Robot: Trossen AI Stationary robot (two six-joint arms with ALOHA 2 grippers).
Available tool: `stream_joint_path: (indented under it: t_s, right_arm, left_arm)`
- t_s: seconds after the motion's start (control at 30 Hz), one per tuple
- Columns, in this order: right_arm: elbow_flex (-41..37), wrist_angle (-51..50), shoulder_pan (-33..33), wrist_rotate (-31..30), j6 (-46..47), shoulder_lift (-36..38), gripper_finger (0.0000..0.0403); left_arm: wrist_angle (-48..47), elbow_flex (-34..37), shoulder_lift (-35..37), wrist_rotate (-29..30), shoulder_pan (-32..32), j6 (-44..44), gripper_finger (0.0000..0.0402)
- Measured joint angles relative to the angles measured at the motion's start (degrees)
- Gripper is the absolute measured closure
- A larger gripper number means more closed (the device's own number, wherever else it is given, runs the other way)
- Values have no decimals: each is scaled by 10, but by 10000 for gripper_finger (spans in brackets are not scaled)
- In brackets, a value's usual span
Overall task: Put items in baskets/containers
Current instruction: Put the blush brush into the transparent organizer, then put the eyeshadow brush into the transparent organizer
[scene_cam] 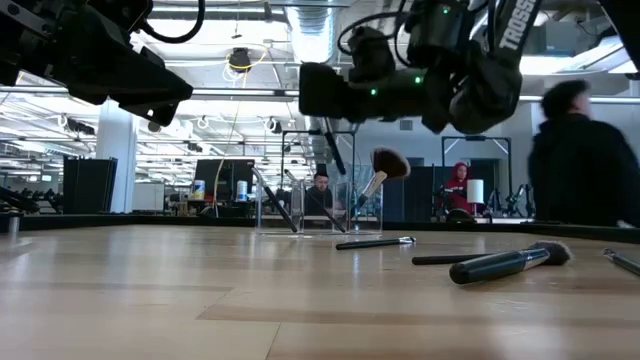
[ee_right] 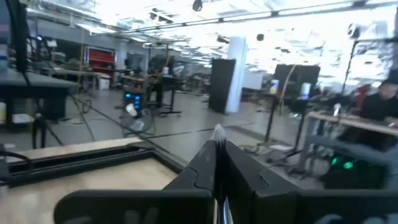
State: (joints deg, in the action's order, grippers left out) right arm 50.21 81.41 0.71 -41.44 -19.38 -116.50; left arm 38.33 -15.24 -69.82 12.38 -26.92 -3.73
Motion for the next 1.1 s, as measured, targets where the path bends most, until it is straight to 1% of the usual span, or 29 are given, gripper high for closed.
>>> stream_joint_path:
  t_s: [0.13, 0.23, 0.33, 0.43, 0.67, 0.87, 1.1]
  right_arm:
    - [2, -13, 0, 1, 5, -15, 397]
    - [4, -32, 0, 1, -20, -20, 398]
    - [4, -79, -1, 15, -22, -19, 390]
    - [4, -80, -1, 15, -21, -20, 381]
    - [4, -123, -1, 11, -16, -19, 376]
    - [4, -144, -1, 10, 27, -19, 355]
    - [4, -157, 13, 11, 34, -10, 325]
  left_arm:
    - [0, 0, 0, 0, 0, 0, 323]
    - [0, 0, 0, 0, 0, 0, 323]
    - [0, 0, 0, 0, 0, 0, 323]
    - [0, 0, 0, 0, 0, 0, 323]
    - [0, 0, 0, 0, 0, 0, 323]
    - [0, 0, 0, 0, 0, 0, 323]
    - [0, 0, 0, 0, 0, 0, 323]
